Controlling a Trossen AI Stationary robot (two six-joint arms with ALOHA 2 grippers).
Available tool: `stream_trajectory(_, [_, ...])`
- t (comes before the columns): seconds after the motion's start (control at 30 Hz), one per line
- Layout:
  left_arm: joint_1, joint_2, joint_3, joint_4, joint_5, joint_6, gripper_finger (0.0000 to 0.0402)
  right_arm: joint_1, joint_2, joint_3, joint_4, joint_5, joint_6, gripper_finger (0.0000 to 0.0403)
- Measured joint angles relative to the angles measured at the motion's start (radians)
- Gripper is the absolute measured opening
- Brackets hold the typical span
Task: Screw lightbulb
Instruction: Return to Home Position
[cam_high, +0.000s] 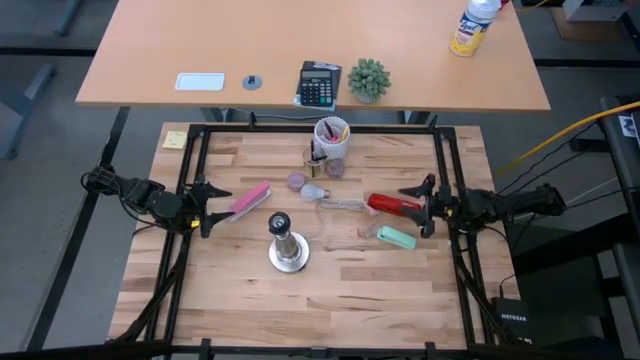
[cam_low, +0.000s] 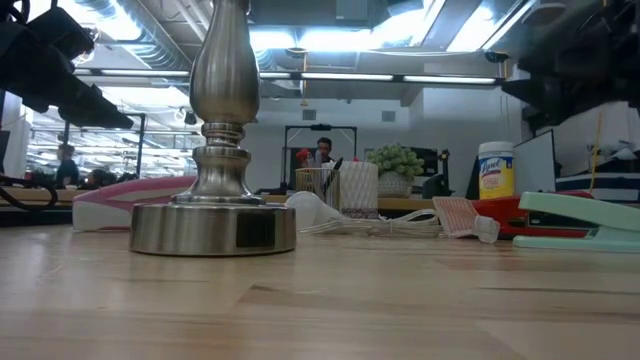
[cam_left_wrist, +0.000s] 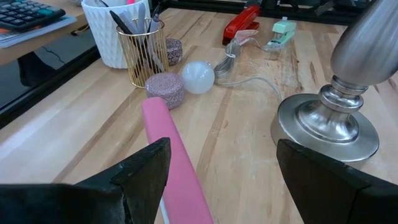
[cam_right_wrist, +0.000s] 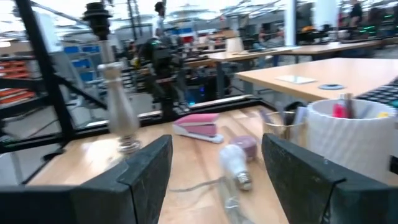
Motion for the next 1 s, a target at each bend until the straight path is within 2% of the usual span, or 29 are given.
stream_trajectory(0.2, [0.0, 0.0, 0.0, 0.0, 0.0, 0.0, 0.0285, -0.036, 0.0, 0.0, 0.0, 0.0, 0.0, 0.0253])
stream_trajectory(1.0, [0.0, 0.0, 0.0, 0.0, 0.0, 0.0, 0.0285, -0.035, 0.0, 0.0, -0.002, 0.0, 0.0, 0.0253])
